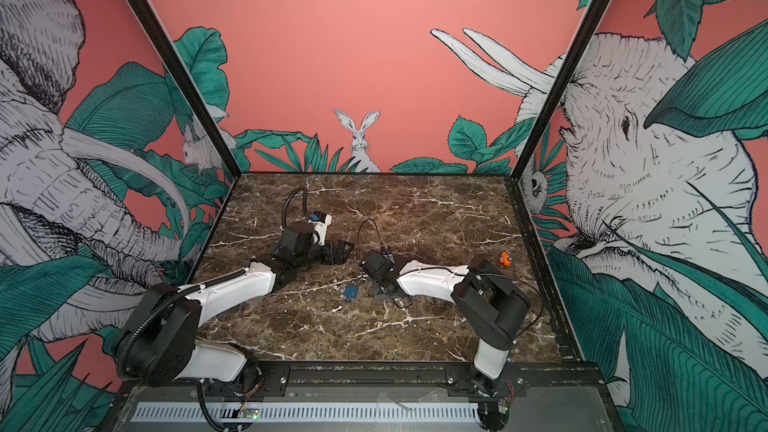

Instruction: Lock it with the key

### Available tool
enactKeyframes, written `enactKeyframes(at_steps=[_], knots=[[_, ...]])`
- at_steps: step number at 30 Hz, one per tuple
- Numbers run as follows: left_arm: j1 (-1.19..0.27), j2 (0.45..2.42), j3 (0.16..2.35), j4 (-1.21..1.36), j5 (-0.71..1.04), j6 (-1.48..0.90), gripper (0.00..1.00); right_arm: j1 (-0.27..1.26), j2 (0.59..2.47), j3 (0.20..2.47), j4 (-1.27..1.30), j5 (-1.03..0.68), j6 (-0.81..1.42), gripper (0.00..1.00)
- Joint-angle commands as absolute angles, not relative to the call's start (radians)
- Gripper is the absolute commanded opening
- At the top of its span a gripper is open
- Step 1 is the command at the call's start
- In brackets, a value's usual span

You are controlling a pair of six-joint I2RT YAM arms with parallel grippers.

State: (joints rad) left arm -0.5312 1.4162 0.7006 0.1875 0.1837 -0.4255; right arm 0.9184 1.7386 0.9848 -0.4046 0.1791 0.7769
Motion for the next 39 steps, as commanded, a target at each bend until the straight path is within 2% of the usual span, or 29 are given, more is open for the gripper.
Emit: enactKeyframes(at_steps=[1, 10, 14, 30, 39], knots=[[-0.531, 1.421, 0.724, 0.215, 0.205, -0.436, 0.95, 0.923, 1.751, 0.974, -0.4, 0.166, 0.764, 0.3], [-0.531, 1.428, 0.729, 0.213, 0.286, -0.445, 0.91, 0.919, 1.68, 0.944, -0.352, 0.175, 0.669, 0.12], [-0.53, 1.43, 0.733, 0.21, 0.314, -0.451, 0.9, 0.914, 1.642, 0.954, -0.353, 0.139, 0.576, 0.1], [-0.532, 1.468, 0.763, 0.188, 0.53, -0.494, 0.85, 0.89, 1.443, 0.939, -0.322, 0.005, 0.235, 0.08], [-0.532, 1.534, 0.774, 0.286, 0.715, -0.601, 0.81, 0.883, 1.371, 0.887, -0.246, -0.054, 0.192, 0.07]])
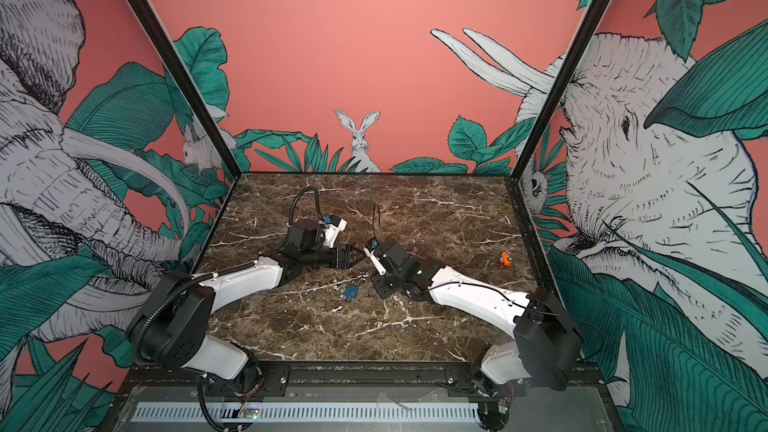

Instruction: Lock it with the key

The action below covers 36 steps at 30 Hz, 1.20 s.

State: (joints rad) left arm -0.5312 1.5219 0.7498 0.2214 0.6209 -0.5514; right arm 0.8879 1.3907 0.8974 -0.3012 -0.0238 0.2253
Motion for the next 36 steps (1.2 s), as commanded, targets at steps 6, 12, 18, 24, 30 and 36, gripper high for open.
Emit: enactKeyframes(at_steps=[6, 12, 18, 24, 30, 36], knots=[[-0.541, 1.56, 0.777, 0.371, 0.784, -0.673, 0.78, 0.884, 1.384, 0.91, -0.245, -0.072, 0.179, 0.07], [-0.581, 1.59, 0.794, 0.377, 0.808, -0.691, 0.72, 0.884, 1.413, 0.955, -0.265, -0.097, 0.164, 0.07], [-0.602, 1.619, 0.803, 0.413, 0.819, -0.72, 0.51, 0.884, 1.431, 0.982, -0.29, -0.099, 0.147, 0.07], [-0.605, 1.637, 0.817, 0.411, 0.828, -0.723, 0.27, 0.884, 1.436, 0.992, -0.301, -0.089, 0.139, 0.07], [-0.604, 1.644, 0.82, 0.408, 0.821, -0.727, 0.12, 0.883, 1.429, 0.98, -0.285, -0.077, 0.139, 0.08], [-0.607, 1.67, 0.822, 0.427, 0.821, -0.731, 0.0, 0.879, 1.421, 0.964, -0.272, -0.051, 0.147, 0.09]])
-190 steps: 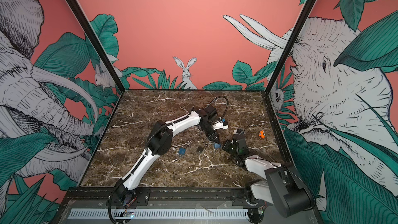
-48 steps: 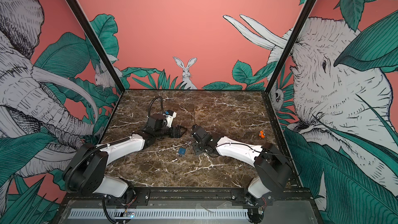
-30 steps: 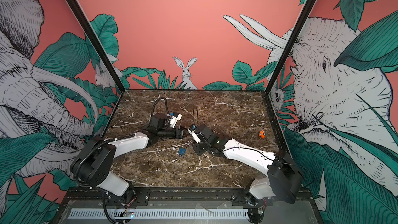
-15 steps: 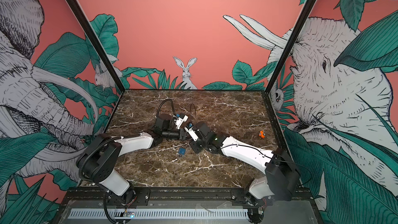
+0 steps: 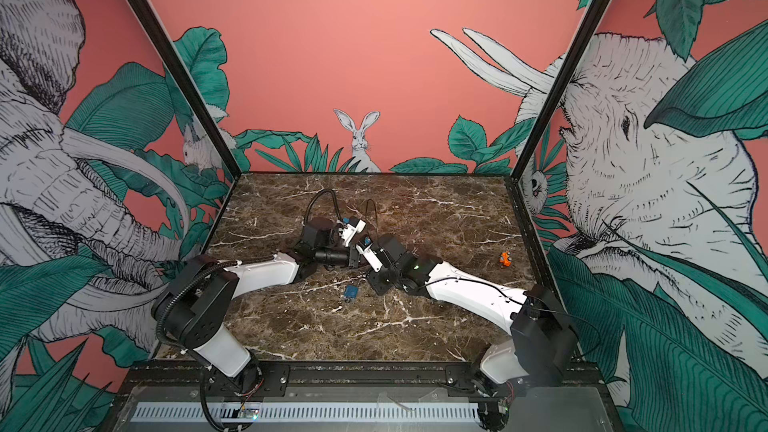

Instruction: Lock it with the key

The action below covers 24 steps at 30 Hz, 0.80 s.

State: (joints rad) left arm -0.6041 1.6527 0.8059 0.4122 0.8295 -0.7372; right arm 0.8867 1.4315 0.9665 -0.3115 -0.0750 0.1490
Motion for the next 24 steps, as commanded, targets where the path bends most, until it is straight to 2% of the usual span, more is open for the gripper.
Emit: enactKeyframes(at_steps=[1, 3, 6, 9, 13, 18, 21, 24], knots=[[-0.607, 1.674, 0.822, 0.436, 0.821, -0.738, 0.0, 0.874, 1.417, 0.959, -0.266, -0.049, 0.152, 0.11], [-0.607, 1.678, 0.822, 0.449, 0.816, -0.749, 0.0, 0.858, 1.403, 0.944, -0.249, -0.054, 0.171, 0.18], [-0.606, 1.667, 0.815, 0.483, 0.787, -0.781, 0.0, 0.804, 1.35, 0.895, -0.184, -0.114, 0.223, 0.37], [-0.6, 1.641, 0.805, 0.548, 0.731, -0.878, 0.0, 0.735, 1.264, 0.83, -0.078, -0.216, 0.267, 0.47], [-0.6, 1.586, 0.764, 0.745, 0.633, -1.086, 0.0, 0.633, 1.162, 0.769, 0.048, -0.354, 0.329, 0.5], [-0.6, 1.541, 0.758, 0.935, 0.538, -1.281, 0.0, 0.547, 1.102, 0.745, 0.154, -0.383, 0.356, 0.43], [-0.6, 1.532, 0.753, 1.014, 0.489, -1.385, 0.0, 0.539, 1.091, 0.73, 0.243, -0.405, 0.287, 0.43], [-0.6, 1.537, 0.751, 1.071, 0.472, -1.458, 0.0, 0.539, 1.094, 0.771, 0.221, -0.423, 0.183, 0.45]])
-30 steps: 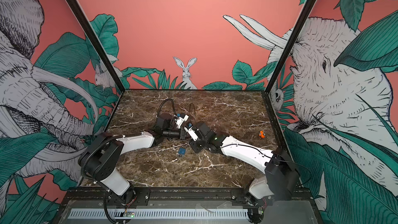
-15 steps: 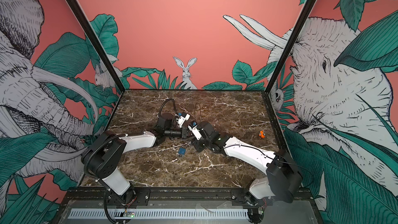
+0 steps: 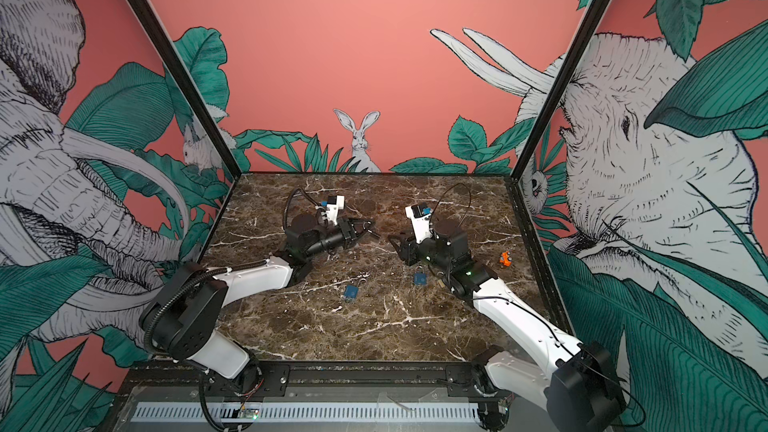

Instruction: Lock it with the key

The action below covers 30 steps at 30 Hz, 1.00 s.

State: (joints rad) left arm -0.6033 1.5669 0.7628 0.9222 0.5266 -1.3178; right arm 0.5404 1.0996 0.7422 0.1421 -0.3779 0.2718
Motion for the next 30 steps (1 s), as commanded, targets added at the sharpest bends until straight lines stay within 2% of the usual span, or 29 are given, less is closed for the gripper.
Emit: enactKeyframes(at_steps=[1, 8, 16, 30], knots=[[-0.599, 1.54, 0.749, 1.085, 0.469, -1.478, 0.0, 0.538, 1.097, 0.782, 0.224, -0.433, 0.154, 0.45], [-0.599, 1.581, 0.743, 1.223, 0.466, -1.583, 0.0, 0.538, 1.149, 0.832, 0.28, -0.504, 0.095, 0.45], [-0.605, 1.568, 0.75, 1.22, 0.47, -1.574, 0.0, 0.539, 1.227, 0.876, 0.304, -0.535, 0.094, 0.43], [-0.607, 1.566, 0.757, 1.207, 0.475, -1.562, 0.0, 0.538, 1.287, 0.899, 0.35, -0.582, 0.163, 0.25]])
